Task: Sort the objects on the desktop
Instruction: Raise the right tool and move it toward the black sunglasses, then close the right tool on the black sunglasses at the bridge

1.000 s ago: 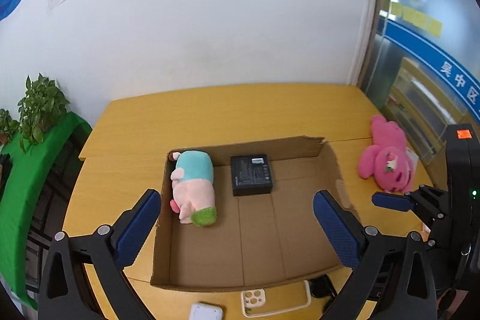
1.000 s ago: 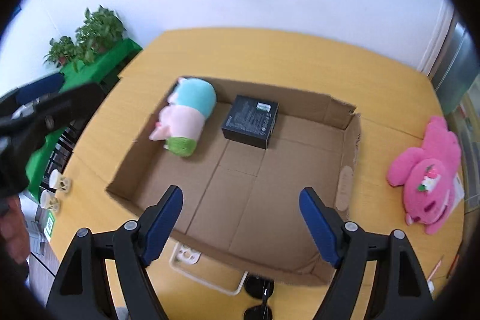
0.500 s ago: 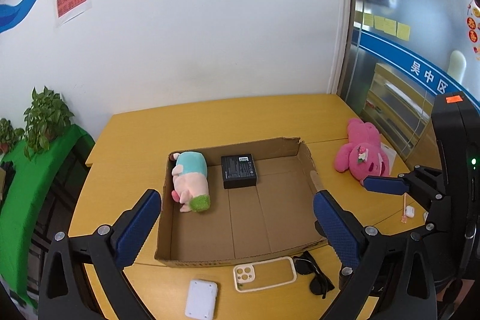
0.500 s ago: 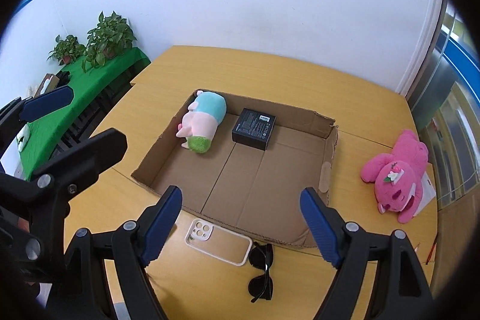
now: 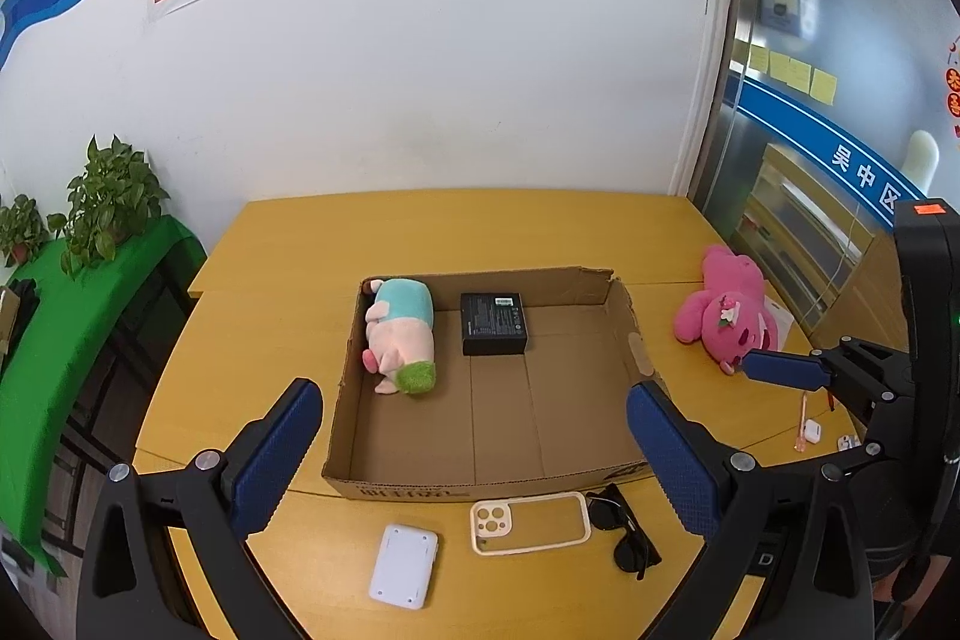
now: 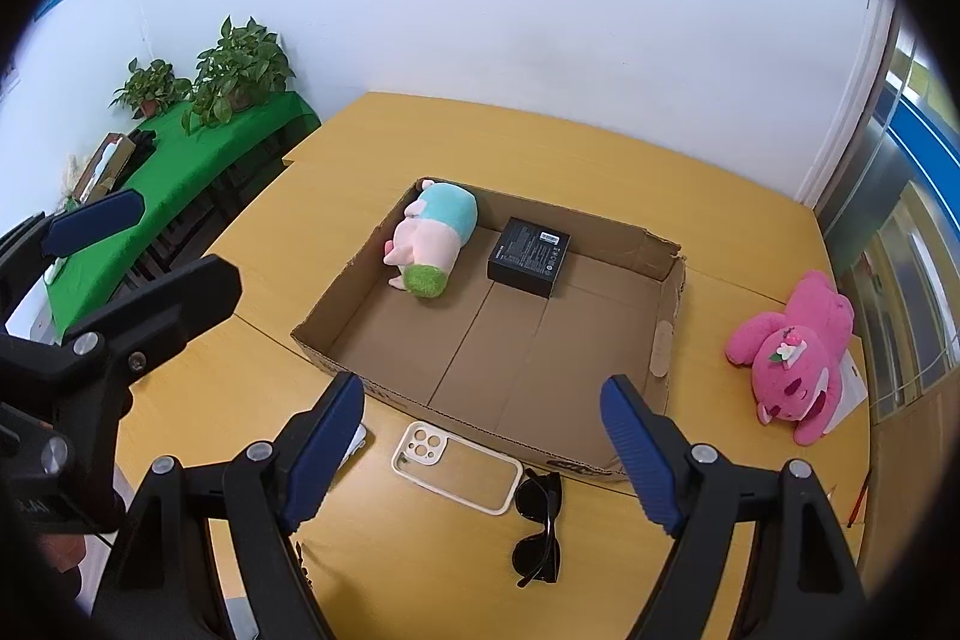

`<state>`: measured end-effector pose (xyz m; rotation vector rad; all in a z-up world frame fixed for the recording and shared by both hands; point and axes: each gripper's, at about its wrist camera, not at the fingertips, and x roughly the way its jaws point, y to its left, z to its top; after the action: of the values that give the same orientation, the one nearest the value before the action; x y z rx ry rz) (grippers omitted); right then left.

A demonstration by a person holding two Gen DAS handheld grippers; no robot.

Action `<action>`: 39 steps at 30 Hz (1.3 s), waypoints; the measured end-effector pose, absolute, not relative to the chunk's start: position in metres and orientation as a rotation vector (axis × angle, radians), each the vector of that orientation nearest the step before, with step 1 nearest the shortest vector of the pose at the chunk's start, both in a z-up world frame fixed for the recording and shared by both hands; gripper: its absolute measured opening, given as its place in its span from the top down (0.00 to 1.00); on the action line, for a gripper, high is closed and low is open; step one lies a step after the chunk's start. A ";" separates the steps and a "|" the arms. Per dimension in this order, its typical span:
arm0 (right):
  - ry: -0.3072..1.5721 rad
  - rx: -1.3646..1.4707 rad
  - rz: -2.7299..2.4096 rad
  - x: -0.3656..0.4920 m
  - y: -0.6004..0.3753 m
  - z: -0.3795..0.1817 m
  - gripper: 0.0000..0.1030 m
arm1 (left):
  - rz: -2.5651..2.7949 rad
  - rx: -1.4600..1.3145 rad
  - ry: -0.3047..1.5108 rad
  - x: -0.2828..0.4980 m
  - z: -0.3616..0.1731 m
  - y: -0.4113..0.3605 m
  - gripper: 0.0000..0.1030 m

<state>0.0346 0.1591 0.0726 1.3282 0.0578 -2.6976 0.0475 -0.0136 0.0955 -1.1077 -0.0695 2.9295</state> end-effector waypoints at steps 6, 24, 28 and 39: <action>0.024 1.344 -2.704 0.033 0.163 0.068 0.21 | 2.912 -1.134 -0.088 0.043 0.090 -0.018 0.00; -0.103 1.390 -2.703 0.018 0.200 0.041 0.21 | 2.820 -1.241 -0.168 0.006 0.050 -0.025 0.01; -0.193 1.464 -2.631 0.019 0.223 0.003 0.21 | 2.752 -1.302 -0.205 -0.001 0.025 -0.023 0.02; -0.401 1.900 -2.300 0.053 0.261 -0.194 0.30 | 2.350 -1.690 -0.427 -0.027 -0.114 0.013 0.41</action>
<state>0.0529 0.2613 -0.1937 1.8999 -0.4005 -2.2995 -0.0275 0.0133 -0.1140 -1.6896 -0.4270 2.3503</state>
